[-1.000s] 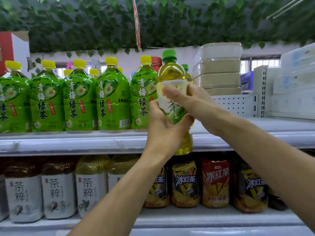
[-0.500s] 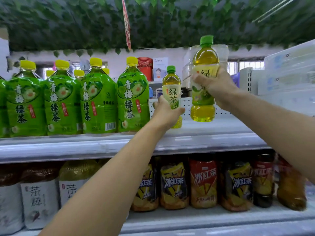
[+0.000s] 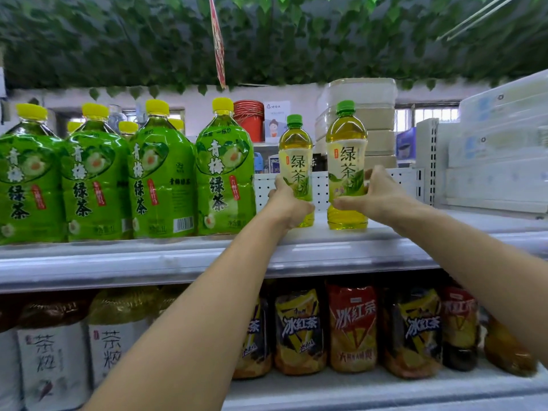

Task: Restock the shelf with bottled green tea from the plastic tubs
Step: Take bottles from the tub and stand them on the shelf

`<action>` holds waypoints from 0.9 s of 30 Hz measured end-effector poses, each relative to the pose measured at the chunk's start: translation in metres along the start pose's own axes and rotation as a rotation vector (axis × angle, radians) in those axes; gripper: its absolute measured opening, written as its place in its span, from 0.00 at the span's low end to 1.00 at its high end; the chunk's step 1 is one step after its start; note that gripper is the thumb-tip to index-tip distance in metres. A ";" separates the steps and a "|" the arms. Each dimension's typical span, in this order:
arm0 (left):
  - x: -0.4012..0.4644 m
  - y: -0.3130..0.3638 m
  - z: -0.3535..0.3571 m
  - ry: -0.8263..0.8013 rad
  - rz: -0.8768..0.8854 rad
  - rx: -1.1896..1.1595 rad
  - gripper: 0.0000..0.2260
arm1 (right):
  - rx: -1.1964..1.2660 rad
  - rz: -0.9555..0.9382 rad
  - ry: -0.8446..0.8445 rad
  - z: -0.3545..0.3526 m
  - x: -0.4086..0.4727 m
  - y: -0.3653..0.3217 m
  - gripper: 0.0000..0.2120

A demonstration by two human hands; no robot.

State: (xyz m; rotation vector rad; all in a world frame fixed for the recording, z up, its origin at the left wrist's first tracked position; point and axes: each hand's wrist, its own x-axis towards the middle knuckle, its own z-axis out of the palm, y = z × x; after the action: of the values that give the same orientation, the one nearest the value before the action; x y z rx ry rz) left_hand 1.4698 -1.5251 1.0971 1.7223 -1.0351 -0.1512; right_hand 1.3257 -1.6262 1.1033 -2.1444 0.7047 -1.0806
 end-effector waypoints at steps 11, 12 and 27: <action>0.010 -0.004 0.002 0.025 -0.023 0.028 0.34 | -0.086 -0.022 -0.041 0.011 0.022 -0.004 0.13; 0.010 -0.004 0.002 0.020 -0.022 0.038 0.35 | -0.089 -0.020 -0.044 0.012 0.024 -0.004 0.12; 0.004 0.003 0.004 -0.050 -0.072 0.140 0.35 | -0.075 0.025 -0.082 0.026 0.044 0.000 0.17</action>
State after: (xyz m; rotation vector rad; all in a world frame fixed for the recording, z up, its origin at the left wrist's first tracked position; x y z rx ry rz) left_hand 1.4684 -1.5305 1.0991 1.8920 -1.0420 -0.1720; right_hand 1.3701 -1.6489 1.1128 -2.2234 0.7431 -0.9617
